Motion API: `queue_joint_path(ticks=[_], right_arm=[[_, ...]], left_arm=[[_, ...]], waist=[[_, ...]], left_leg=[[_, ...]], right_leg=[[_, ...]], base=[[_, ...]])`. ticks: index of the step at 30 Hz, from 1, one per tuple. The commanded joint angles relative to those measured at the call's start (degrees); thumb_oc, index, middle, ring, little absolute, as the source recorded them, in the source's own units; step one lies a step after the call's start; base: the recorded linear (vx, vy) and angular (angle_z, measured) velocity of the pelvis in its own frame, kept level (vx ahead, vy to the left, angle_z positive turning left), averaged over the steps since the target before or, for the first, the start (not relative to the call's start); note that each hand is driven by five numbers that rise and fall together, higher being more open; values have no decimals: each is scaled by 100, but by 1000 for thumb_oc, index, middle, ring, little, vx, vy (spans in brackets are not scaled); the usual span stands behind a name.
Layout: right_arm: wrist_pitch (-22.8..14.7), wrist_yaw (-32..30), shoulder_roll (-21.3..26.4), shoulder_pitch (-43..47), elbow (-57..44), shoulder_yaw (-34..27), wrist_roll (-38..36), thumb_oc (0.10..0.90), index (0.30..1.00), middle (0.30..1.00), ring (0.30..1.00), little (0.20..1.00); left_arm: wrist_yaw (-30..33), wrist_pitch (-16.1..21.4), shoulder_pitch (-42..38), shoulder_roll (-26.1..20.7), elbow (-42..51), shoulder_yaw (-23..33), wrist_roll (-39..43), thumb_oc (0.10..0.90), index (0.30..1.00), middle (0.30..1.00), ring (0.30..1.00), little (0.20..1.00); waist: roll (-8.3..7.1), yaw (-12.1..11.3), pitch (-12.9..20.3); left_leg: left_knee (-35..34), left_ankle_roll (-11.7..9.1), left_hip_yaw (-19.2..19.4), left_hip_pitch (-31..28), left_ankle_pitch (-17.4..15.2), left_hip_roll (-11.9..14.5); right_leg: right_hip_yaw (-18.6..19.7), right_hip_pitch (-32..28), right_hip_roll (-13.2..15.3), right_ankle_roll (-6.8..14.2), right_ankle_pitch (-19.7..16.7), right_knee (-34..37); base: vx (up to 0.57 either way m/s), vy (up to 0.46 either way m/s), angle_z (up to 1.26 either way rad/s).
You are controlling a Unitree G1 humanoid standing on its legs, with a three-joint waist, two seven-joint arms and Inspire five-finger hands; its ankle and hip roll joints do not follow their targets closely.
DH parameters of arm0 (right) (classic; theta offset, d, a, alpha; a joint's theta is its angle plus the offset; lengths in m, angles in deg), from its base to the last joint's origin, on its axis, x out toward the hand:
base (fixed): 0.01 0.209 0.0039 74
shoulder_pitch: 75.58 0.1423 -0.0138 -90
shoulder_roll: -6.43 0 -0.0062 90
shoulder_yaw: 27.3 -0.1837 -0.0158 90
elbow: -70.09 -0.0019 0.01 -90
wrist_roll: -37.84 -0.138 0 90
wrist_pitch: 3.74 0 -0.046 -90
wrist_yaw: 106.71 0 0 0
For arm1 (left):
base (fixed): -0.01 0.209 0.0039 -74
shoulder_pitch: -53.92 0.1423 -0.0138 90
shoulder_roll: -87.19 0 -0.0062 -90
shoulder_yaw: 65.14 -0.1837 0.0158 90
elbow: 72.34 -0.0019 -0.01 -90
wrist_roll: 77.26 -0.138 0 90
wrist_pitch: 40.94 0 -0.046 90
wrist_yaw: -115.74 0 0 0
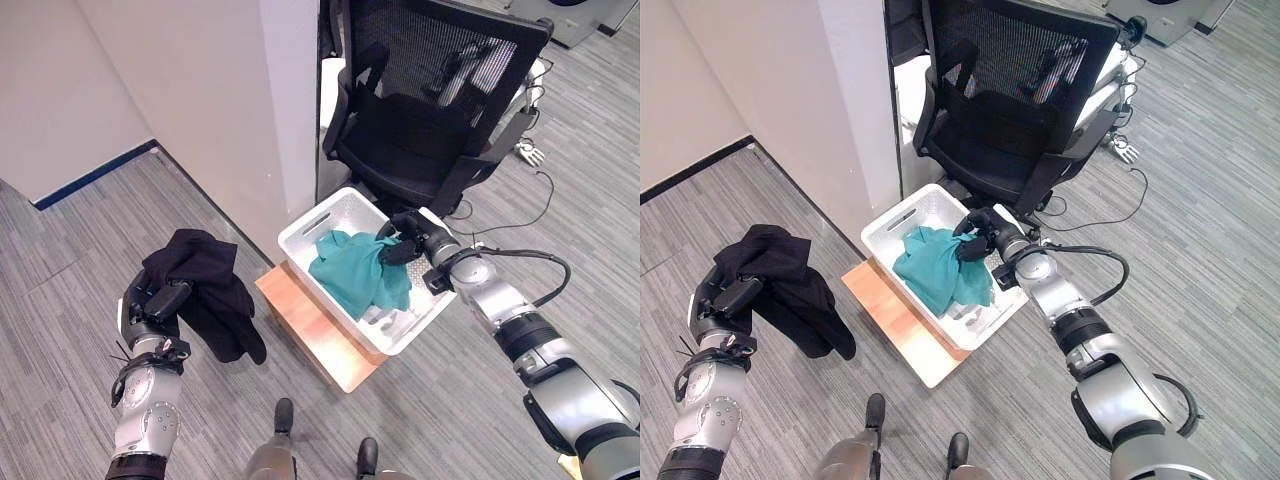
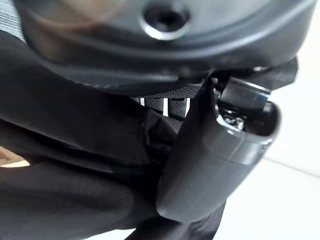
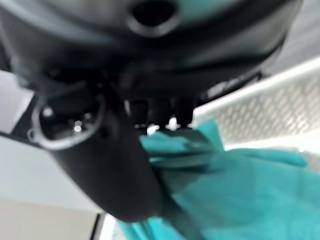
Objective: Pick up bed clothes into laundry basket.
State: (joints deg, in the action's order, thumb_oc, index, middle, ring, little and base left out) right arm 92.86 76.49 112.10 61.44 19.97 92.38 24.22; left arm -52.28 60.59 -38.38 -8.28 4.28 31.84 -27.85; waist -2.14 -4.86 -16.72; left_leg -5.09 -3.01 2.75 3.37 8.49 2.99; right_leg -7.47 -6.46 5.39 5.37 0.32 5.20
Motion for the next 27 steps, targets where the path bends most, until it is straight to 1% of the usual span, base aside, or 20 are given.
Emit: queue_joint_path(ticks=[1,5,10,12,13,14,15,17,18,19,20,21,22,23,25,26,27], right_arm=[[-566,-115,213,930,-253,277,130,800,900,900,900,900],[-631,-100,281,819,-770,243,119,800,900,900,900,900],[-829,83,507,342,-2272,17,-166,800,900,900,900,900],[-833,88,549,214,-2498,-55,-184,800,900,900,900,900],[-946,234,732,56,-3171,-117,-190,800,900,900,900,900],[-988,287,766,-62,-3421,-172,-271,800,900,900,900,900],[-977,290,773,-85,-3444,-186,-271,800,900,900,900,900],[-1046,439,857,-303,-3978,-301,-425,800,900,900,900,900],[-1122,549,949,-450,-4419,-394,-498,800,900,900,900,900],[-1110,552,956,-474,-4443,-409,-498,800,900,900,900,900],[-1215,602,1103,-657,-4895,-585,-669,800,900,900,900,900],[-1289,616,1119,-802,-5057,-712,-823,800,900,900,900,900],[-1279,621,1126,-838,-5084,-739,-826,800,900,900,900,900],[-1363,641,1147,-1043,-5278,-923,-996,800,900,900,900,900],[-1560,589,1219,-1840,-5745,-1759,-1075,800,900,900,900,900],[-1546,592,1216,-1906,-5792,-1807,-1071,800,900,900,900,900],[-1631,648,1027,-2737,-5934,-2462,-1154,800,900,900,900,900]], left_arm=[[-178,772,-401,-388,363,247,-110,400,300,300,300,300],[-146,801,-414,-362,355,266,-103,400,300,300,300,300],[-117,818,-417,-275,404,340,-163,400,300,300,300,300],[-108,822,-407,-265,409,339,-185,400,300,300,300,300],[-103,818,-406,-257,419,398,-227,400,300,300,300,300],[-115,824,-398,-234,423,427,-217,400,300,300,300,300],[-115,823,-395,-235,424,420,-217,400,300,300,300,300],[-117,830,-356,-203,420,493,-218,400,300,300,300,300],[-116,837,-322,-177,446,564,-213,400,300,300,300,300],[-116,835,-318,-177,449,558,-214,400,300,300,300,300],[-100,848,-301,-149,492,632,-241,400,300,300,300,300],[-91,859,-291,-140,514,684,-264,400,300,300,300,300],[-89,857,-287,-144,519,670,-267,400,300,300,300,300],[-78,870,-274,-138,547,751,-295,400,300,300,300,300],[-23,942,-185,-186,666,1074,-412,400,300,300,300,300],[-18,937,-177,-194,677,1051,-417,400,300,300,300,300],[34,1039,-98,-319,662,1401,-521,400,300,300,300,300]], waist=[[-118,20,479],[-129,60,495],[-151,166,532],[-157,172,541],[-171,219,553],[-173,234,554],[-173,228,559],[-186,268,573],[-197,290,593],[-197,283,597],[-201,318,613],[-193,343,618],[-198,332,623],[-181,377,631],[-141,476,688],[-150,458,696],[-105,524,756]], left_leg=[[9,-159,207,-393,-629,73],[9,-152,226,-407,-648,75],[9,-141,283,-458,-690,76],[9,-139,288,-467,-695,78],[9,-137,309,-479,-707,83],[9,-137,321,-481,-712,88],[9,-137,321,-481,-713,89],[9,-135,347,-501,-728,97],[9,-131,365,-513,-743,100],[9,-131,366,-513,-744,100],[9,-133,385,-531,-755,104],[9,-132,394,-539,-761,105],[9,-132,393,-541,-762,105],[9,-132,404,-551,-770,105],[9,-127,409,-579,-799,99],[9,-127,405,-581,-800,99],[9,-121,418,-615,-830,87]], right_leg=[[22,205,306,225,-39,-20],[29,195,314,233,-33,-20],[56,179,325,246,-31,-20],[56,174,328,250,-28,-20],[65,181,329,254,-27,-20],[68,186,331,255,-25,-20],[68,186,331,255,-24,-20],[86,191,334,258,-19,-20],[103,192,336,260,-13,-20],[104,192,335,261,-13,-20],[109,186,342,267,-10,-20],[111,180,344,271,-6,-20],[110,178,345,271,-5,-20],[113,174,347,277,-3,-20],[113,161,350,294,12,-20],[109,157,351,295,14,-20],[127,133,362,308,33,-20]], base=[[0,0,0],[0,0,0],[0,0,0],[0,0,0],[0,0,0],[0,0,0],[0,0,0],[1,0,-2],[2,-3,-5],[2,3,-9],[2,7,-10],[3,7,-8],[4,3,-4],[0,0,0],[0,0,0],[30,12,1],[0,0,0]])
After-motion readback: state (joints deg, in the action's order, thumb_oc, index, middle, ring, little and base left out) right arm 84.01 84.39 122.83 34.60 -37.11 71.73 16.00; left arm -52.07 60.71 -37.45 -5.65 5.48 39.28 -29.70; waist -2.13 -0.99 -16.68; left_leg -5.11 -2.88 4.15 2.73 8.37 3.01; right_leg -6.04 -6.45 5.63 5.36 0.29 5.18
